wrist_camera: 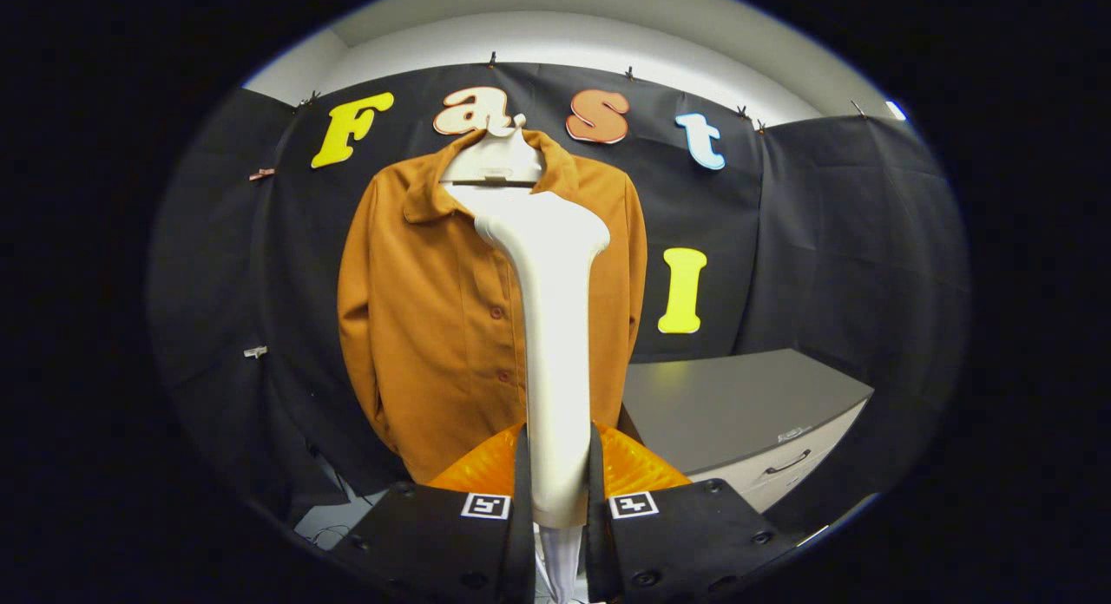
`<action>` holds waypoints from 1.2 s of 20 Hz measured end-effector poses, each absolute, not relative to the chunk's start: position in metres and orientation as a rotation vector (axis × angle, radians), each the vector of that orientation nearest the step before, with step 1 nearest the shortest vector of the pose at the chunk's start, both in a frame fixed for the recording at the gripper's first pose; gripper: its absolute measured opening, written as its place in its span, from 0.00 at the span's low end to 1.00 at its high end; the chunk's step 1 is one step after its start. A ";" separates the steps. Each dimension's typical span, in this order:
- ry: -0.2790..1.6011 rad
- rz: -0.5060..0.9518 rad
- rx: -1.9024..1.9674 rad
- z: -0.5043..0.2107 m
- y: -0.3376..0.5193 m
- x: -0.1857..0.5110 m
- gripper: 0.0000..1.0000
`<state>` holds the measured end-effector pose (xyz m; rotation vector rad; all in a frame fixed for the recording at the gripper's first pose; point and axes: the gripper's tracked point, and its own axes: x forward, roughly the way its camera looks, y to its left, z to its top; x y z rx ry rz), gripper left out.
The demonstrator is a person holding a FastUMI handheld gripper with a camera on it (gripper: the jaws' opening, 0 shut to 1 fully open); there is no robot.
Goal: Iron the clothes twice with a garment steamer, once on the left side and once on the right side.
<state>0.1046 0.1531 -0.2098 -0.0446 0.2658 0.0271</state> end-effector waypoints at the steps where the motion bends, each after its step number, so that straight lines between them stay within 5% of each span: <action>1: 0.245 0.033 -0.047 -0.201 0.159 0.105 0.27; 10: 0.153 0.095 -0.131 -0.174 0.232 0.122 0.26; 24: 0.193 0.091 -0.231 -0.242 0.278 0.173 0.26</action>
